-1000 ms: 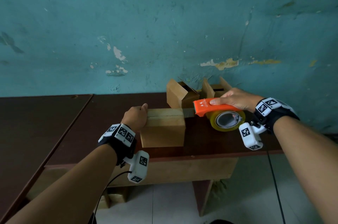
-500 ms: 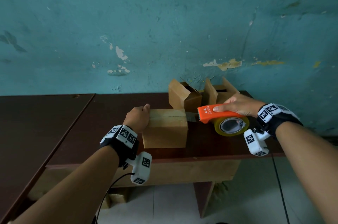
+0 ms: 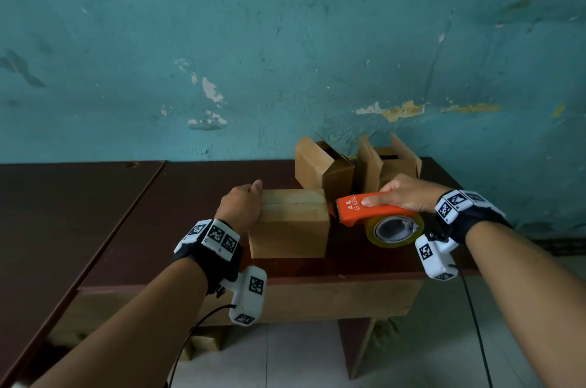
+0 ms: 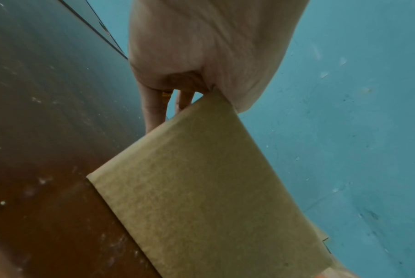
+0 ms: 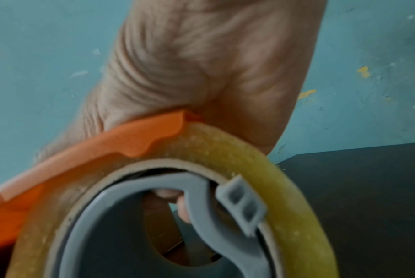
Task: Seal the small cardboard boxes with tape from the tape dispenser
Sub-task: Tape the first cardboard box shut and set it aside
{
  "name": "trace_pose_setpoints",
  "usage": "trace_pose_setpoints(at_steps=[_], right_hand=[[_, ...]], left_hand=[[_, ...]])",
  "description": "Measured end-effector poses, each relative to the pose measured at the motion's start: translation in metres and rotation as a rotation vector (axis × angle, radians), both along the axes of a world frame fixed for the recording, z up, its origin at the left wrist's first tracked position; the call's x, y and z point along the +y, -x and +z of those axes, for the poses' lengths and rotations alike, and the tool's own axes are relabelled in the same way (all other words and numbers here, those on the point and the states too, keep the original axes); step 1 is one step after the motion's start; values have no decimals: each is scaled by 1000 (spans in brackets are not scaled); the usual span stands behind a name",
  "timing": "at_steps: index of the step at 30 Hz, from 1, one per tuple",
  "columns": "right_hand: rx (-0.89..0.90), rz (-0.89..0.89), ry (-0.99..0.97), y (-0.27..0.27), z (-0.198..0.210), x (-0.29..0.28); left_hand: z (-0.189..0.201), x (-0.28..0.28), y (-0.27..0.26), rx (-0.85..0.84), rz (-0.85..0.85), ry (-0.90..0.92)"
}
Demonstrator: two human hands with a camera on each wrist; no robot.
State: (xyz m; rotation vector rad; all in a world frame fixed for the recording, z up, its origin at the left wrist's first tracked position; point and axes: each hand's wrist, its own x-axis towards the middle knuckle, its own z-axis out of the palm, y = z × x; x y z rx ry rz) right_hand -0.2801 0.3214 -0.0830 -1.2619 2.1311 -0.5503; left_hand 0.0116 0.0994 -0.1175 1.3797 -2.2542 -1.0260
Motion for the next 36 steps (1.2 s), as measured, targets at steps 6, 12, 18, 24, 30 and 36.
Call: trace_pose_setpoints(at_steps=[6, 12, 18, 24, 30, 36], right_hand=[[7, 11, -8, -3, -2, -10], [34, 21, -27, -11, 0, -19], [57, 11, -43, -15, 0, -24], [45, 25, -54, -14, 1, -26], [69, -1, -74, -14, 3, -29], [69, -38, -102, -14, 2, -29]], left_hand=[[-2, 0, 1, 1, -3, 16], [-3, 2, 3, -1, 7, 17], [-4, 1, 3, 13, 15, 18], [-3, 2, 5, 0, 20, 23], [-2, 4, 5, -8, 23, 32], [-1, 6, 4, 2, 27, 32]])
